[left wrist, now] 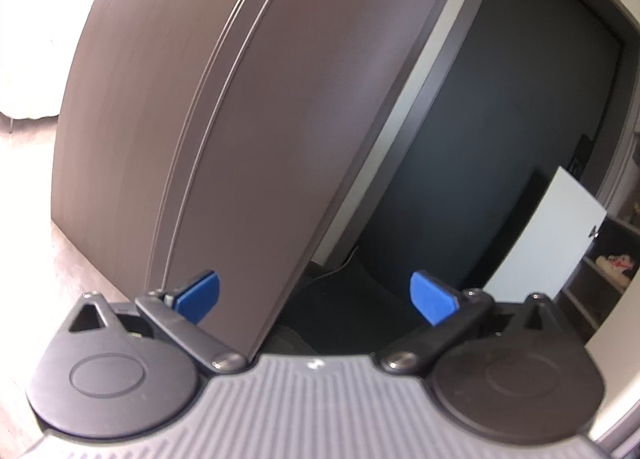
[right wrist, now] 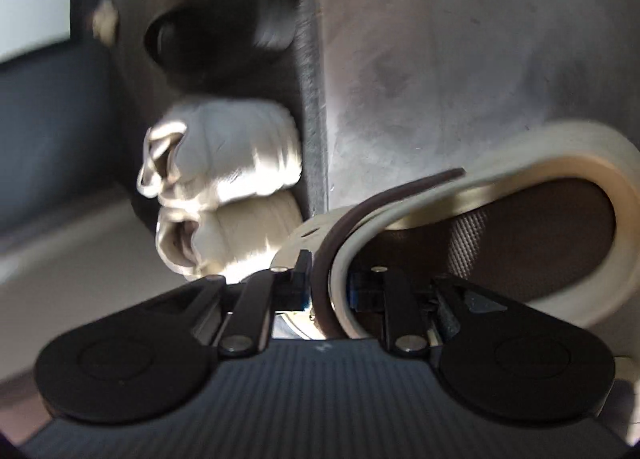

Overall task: Organize scattered shoes
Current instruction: 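Carry the clog with the right gripper toward the shoe cabinet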

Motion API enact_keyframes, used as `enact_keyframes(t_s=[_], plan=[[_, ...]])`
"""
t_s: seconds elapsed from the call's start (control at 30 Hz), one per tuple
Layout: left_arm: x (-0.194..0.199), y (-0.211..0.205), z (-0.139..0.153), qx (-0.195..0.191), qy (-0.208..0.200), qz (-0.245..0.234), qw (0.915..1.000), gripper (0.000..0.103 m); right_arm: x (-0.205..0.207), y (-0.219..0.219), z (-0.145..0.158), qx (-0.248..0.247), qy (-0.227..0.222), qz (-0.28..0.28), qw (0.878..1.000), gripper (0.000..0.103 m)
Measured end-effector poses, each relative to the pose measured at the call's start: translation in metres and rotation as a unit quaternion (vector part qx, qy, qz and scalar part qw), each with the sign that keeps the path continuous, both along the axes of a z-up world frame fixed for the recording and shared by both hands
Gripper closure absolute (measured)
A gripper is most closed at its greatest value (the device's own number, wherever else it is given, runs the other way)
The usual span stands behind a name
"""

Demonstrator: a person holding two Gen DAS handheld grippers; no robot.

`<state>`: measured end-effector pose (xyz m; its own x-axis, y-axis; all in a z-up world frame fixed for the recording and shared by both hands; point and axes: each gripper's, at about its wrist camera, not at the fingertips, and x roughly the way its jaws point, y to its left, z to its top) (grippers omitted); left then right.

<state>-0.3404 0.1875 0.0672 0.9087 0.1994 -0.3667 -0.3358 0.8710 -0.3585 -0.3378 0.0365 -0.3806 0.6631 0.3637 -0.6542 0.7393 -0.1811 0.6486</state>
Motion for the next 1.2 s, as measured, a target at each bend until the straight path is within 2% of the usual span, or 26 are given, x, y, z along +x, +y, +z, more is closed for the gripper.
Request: enact_keyframes(t_s=[0.03,0.1,0.2,0.3,0.37,0.4,0.43,0.47,0.5,0.6,0.7,0.73,0.77,0.9,0.97,1.03,1.1,1.17,1.2], plan=[[0.000,-0.006,-0.003,0.007,0.005,-0.001,1.0000,0.000,-0.003,0.005,-0.003,-0.006,0.009,-0.017,1.000,0.082],[0.020,0.008,-0.007,0.016,0.009,-0.004,0.9998,0.000,-0.010,0.016,-0.006,-0.014,0.032,-0.061,0.998,0.080],[0.019,0.008,-0.005,0.032,0.009,-0.009,0.9994,0.000,-0.013,0.024,-0.005,-0.011,0.028,-0.093,0.995,0.078],[0.020,0.005,-0.002,0.043,0.011,-0.011,0.9990,0.000,-0.009,0.028,-0.011,0.024,0.003,-0.093,0.995,0.073],[0.024,0.007,0.002,0.032,0.015,-0.019,0.9992,0.000,-0.004,0.018,-0.011,0.036,0.002,-0.058,0.998,0.053],[0.029,0.009,0.008,0.027,0.016,-0.021,0.9993,0.000,-0.002,0.013,-0.008,0.029,0.001,-0.042,0.999,0.032],[0.027,0.009,0.008,0.018,0.016,-0.027,0.9993,0.000,0.000,0.004,-0.004,0.016,-0.006,-0.022,1.000,0.019],[0.026,0.011,0.009,0.015,0.014,-0.030,0.9993,0.000,0.000,-0.003,0.001,0.007,-0.015,-0.007,1.000,0.018],[0.026,0.012,0.009,0.015,0.012,-0.031,0.9993,0.000,0.002,-0.007,0.005,-0.003,-0.020,0.009,1.000,0.020],[0.024,0.018,0.013,0.014,0.008,-0.034,0.9993,0.000,0.010,-0.018,0.019,-0.045,-0.042,0.109,0.992,0.020],[0.020,0.026,0.011,0.005,0.013,-0.041,0.9991,0.000,0.007,-0.022,0.035,-0.102,-0.049,0.192,0.975,0.019],[0.022,0.028,0.011,0.002,0.013,-0.041,0.9991,0.000,0.004,-0.023,0.040,-0.127,-0.046,0.216,0.967,0.022],[0.024,0.030,0.011,-0.002,0.013,-0.041,0.9991,0.000,0.004,-0.022,0.040,-0.131,-0.046,0.223,0.965,0.025],[0.022,0.037,0.009,0.000,0.008,-0.036,0.9993,0.000,0.005,-0.012,0.027,-0.096,-0.061,0.247,0.962,0.036],[0.024,0.038,0.007,0.003,0.009,-0.035,0.9993,0.000,0.008,-0.005,0.025,-0.082,-0.084,0.247,0.962,0.050],[0.028,0.039,0.007,0.002,0.012,-0.037,0.9993,0.000,0.008,-0.004,0.024,-0.078,-0.069,0.238,0.966,0.078],[0.032,0.040,0.007,0.000,0.015,-0.039,0.9991,0.000,0.003,-0.004,0.021,-0.068,-0.048,0.213,0.973,0.078],[0.038,0.039,0.006,-0.003,0.017,-0.042,0.9990,0.000,-0.009,-0.010,0.016,-0.038,-0.047,0.151,0.987,0.078],[0.046,0.036,0.007,-0.003,0.018,-0.043,0.9989,0.000,-0.010,-0.010,0.017,-0.041,-0.049,0.143,0.988,0.079]])
